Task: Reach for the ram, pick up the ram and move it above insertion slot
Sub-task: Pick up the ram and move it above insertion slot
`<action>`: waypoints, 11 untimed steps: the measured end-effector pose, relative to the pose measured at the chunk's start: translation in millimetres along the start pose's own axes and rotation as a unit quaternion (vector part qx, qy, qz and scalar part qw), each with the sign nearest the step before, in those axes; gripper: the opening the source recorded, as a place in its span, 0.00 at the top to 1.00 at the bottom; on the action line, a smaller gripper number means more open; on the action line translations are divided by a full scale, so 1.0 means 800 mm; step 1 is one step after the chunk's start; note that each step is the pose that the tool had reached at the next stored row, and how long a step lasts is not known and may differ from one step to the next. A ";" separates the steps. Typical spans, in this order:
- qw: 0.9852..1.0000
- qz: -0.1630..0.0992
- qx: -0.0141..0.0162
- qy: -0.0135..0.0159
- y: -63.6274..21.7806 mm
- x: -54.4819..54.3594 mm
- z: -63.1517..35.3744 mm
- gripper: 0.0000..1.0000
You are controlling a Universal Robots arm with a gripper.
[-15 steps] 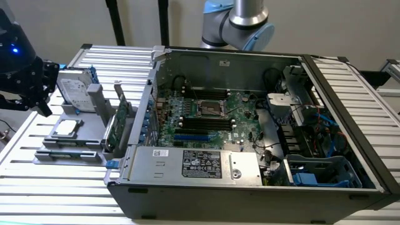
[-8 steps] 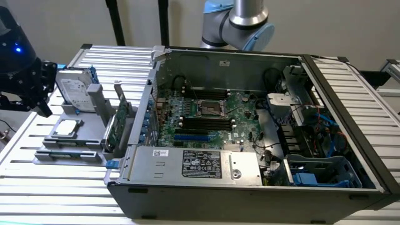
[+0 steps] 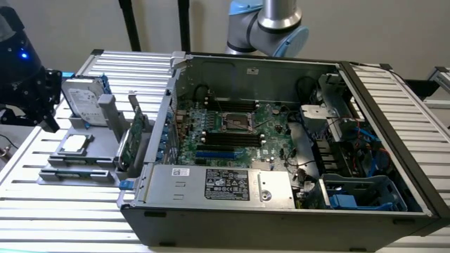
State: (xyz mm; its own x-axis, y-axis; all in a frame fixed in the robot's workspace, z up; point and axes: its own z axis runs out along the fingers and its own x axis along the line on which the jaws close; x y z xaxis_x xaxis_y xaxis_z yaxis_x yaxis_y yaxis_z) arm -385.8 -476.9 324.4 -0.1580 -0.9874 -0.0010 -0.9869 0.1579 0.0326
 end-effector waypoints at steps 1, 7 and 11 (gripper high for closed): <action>1.000 -0.007 0.001 0.000 0.000 0.000 0.000 0.89; 0.999 -0.045 0.004 0.001 0.000 0.000 0.003 0.89; 0.998 -0.057 0.004 0.001 -0.004 -0.001 0.007 0.82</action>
State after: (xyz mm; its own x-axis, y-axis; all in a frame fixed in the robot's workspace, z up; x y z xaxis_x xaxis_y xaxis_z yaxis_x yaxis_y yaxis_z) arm -382.8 -476.9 318.7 -0.0444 -0.9990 -0.0021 -0.9987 0.0443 0.0243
